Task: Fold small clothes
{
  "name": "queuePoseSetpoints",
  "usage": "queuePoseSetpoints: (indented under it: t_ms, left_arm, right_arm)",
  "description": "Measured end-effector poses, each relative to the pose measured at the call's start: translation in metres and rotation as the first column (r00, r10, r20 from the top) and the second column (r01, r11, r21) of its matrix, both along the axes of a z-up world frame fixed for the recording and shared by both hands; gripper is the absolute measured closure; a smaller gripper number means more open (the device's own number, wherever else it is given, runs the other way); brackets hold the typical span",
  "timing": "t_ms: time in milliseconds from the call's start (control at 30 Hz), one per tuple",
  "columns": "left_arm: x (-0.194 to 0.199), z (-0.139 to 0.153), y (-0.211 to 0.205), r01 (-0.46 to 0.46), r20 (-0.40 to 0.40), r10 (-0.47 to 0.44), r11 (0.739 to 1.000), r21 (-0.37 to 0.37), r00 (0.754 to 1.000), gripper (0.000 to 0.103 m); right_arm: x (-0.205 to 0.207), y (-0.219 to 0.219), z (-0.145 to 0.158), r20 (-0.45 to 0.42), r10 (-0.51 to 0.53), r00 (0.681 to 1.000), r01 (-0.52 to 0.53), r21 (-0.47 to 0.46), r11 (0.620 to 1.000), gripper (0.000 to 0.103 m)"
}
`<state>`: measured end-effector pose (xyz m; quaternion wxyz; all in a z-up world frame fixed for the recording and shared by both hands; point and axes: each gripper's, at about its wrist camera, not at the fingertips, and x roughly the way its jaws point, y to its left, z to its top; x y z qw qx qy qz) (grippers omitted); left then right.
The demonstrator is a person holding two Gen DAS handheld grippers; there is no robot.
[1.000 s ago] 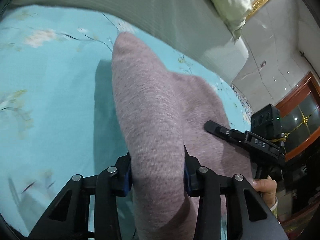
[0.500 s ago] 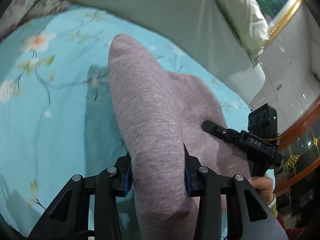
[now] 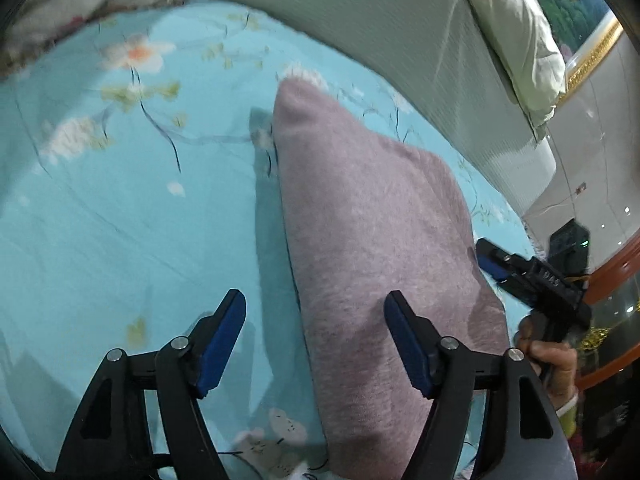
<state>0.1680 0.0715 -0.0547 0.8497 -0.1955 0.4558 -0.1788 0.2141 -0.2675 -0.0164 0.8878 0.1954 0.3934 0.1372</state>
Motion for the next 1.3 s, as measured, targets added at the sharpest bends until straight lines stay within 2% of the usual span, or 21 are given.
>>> queuePoseSetpoints:
  t_ms: [133,200,233,267,333,400,467,567,633,733,833,967,1133,1300]
  left_arm:
    - [-0.004,0.02,-0.008,0.053,0.067,-0.053,0.999,-0.004,0.996,0.04]
    - [-0.006,0.026,-0.015,0.096,0.096,-0.096,0.995,-0.001,0.991,0.043]
    - [-0.007,0.029,-0.022,0.118,0.109,-0.118,0.993,0.006,0.987,0.044]
    - [-0.006,0.031,-0.029,0.138,0.118,-0.139,0.99,0.016,0.983,0.045]
    - [-0.005,0.032,-0.04,0.174,0.127,-0.176,0.984,0.029,0.976,0.048]
    - [-0.002,0.033,-0.053,0.211,0.129,-0.216,0.976,0.053,0.968,0.05]
    - [0.0,0.028,-0.064,0.248,0.119,-0.257,0.965,0.082,0.959,0.05]
    - [0.005,0.016,-0.077,0.262,0.085,-0.276,0.954,0.143,0.957,0.051]
    - [0.004,0.012,-0.078,0.266,0.079,-0.279,0.954,0.141,0.957,0.051]
    - [-0.006,0.015,-0.074,0.263,0.076,-0.274,0.956,0.133,0.959,0.05]
    - [-0.025,0.022,-0.065,0.248,0.082,-0.262,0.957,0.148,0.962,0.049]
    - [-0.069,0.027,-0.048,0.221,0.109,-0.246,0.955,0.198,0.963,0.044]
    - [-0.122,0.012,-0.037,0.201,0.107,-0.234,0.945,0.258,0.966,0.041]
    - [-0.136,-0.01,-0.051,0.157,0.116,-0.207,0.926,0.342,0.971,0.04]
  right_arm:
    - [0.026,0.011,-0.002,-0.024,0.036,0.999,-0.036,0.011,0.999,0.055]
    - [0.045,0.011,-0.016,-0.078,0.014,0.997,-0.014,0.003,1.0,0.066]
    - [0.054,0.01,-0.023,-0.105,0.012,0.994,-0.009,0.025,1.0,0.089]
    - [0.06,0.008,-0.025,-0.115,0.015,0.993,-0.008,0.057,0.998,0.095]
    - [0.063,0.006,-0.016,-0.068,0.01,0.998,-0.005,0.077,0.997,0.096]
    - [0.056,0.007,0.0,-0.01,0.002,1.0,-0.002,0.071,0.997,0.096]
    - [0.057,0.005,-0.003,-0.029,-0.011,1.0,0.012,0.052,0.999,0.096]
    - [0.059,-0.001,-0.029,-0.111,-0.032,0.993,0.037,0.036,0.999,0.095]
    - [0.052,-0.007,-0.038,-0.125,-0.044,0.991,0.053,0.071,0.996,0.092]
    - [0.032,-0.014,-0.028,-0.108,-0.068,0.992,0.08,0.111,0.991,0.084]
    - [-0.003,-0.017,-0.009,-0.051,-0.068,0.996,0.073,0.118,0.99,0.08]
    - [-0.063,-0.018,0.0,0.001,-0.039,0.999,0.039,0.12,0.992,0.062]
    - [-0.126,-0.014,-0.02,-0.015,0.014,1.0,-0.011,0.133,0.991,0.061]
    - [-0.135,0.008,-0.03,-0.005,0.084,0.996,-0.084,0.046,0.995,0.055]
